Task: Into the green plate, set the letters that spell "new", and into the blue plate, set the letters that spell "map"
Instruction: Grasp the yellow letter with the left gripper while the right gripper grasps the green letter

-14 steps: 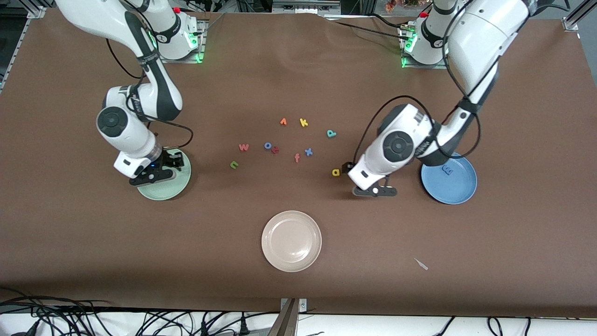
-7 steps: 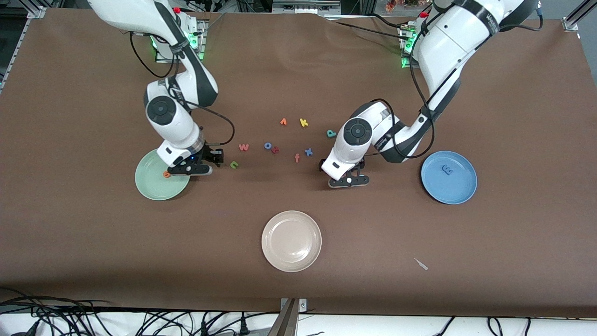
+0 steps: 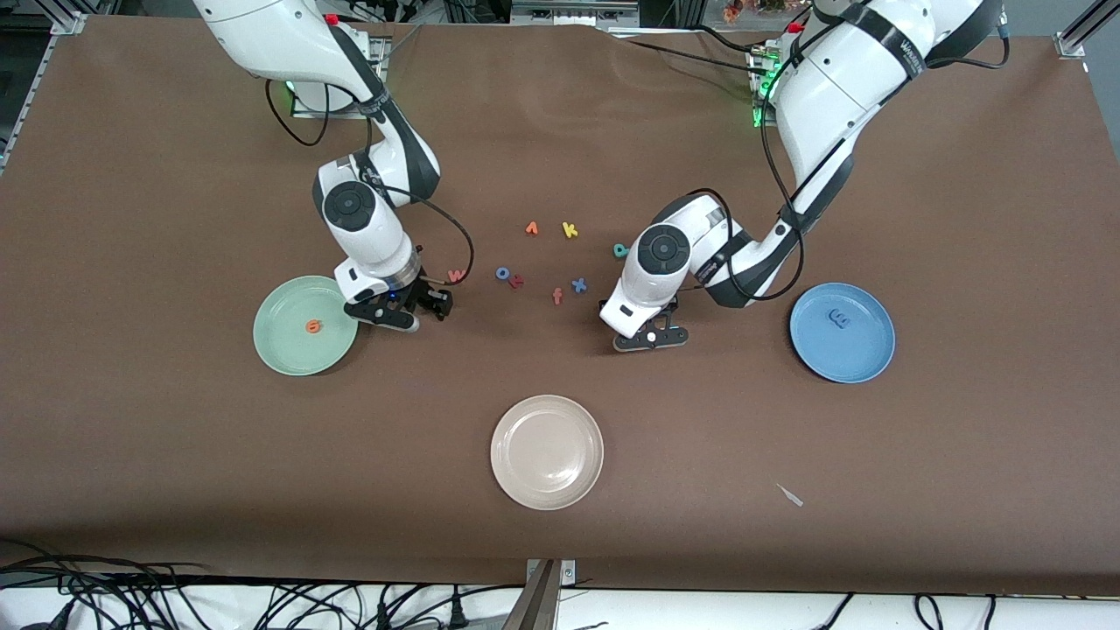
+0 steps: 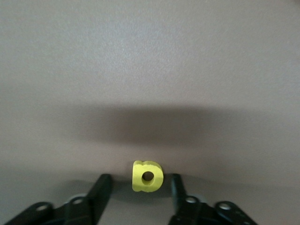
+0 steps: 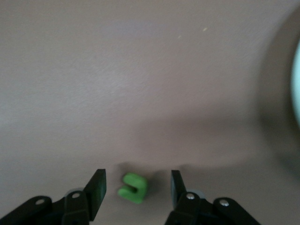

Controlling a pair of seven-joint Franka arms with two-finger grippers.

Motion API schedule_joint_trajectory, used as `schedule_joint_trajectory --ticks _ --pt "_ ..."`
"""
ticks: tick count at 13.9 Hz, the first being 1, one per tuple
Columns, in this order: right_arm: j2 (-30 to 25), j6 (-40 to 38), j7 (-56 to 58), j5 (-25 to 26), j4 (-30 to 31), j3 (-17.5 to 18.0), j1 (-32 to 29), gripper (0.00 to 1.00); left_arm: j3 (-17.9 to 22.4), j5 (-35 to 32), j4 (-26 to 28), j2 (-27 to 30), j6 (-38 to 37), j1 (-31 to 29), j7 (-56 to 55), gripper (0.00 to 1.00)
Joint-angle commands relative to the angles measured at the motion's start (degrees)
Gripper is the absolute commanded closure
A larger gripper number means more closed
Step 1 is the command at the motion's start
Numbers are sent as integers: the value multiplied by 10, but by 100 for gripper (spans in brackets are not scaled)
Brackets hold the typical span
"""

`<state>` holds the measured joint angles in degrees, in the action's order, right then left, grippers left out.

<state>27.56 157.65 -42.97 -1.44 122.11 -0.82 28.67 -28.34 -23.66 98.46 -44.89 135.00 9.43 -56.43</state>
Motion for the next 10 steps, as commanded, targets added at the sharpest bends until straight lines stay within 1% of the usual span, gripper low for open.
schedule_joint_trajectory --ticks 1,2,4,5,6,8,9,10 --pt "18 41 -42 -4 5 0 20 33 7 -21 -6 -6 0 7 -14 88" --pt "21 48 -44 -4 6 0 21 33 7 -21 -6 -5 -3 5 -11 99" --pt "22 57 -44 -3 15 0 21 33 7 -21 -8 3 -16 -6 9 100" --pt "22 57 -43 -1 17 -1 21 33 1 -13 -13 12 -51 -23 36 100" --pt "22 57 -41 -1 17 -1 21 33 -13 -9 -20 18 -94 -46 73 100" --pt "20 56 -35 -1 18 -3 21 33 -62 22 -33 32 -179 -122 171 100" --pt "20 57 -34 1 20 -4 21 33 -79 22 -34 41 -220 -155 212 100" --pt "20 56 -34 5 20 -6 21 33 -85 22 -32 50 -256 -181 247 100"
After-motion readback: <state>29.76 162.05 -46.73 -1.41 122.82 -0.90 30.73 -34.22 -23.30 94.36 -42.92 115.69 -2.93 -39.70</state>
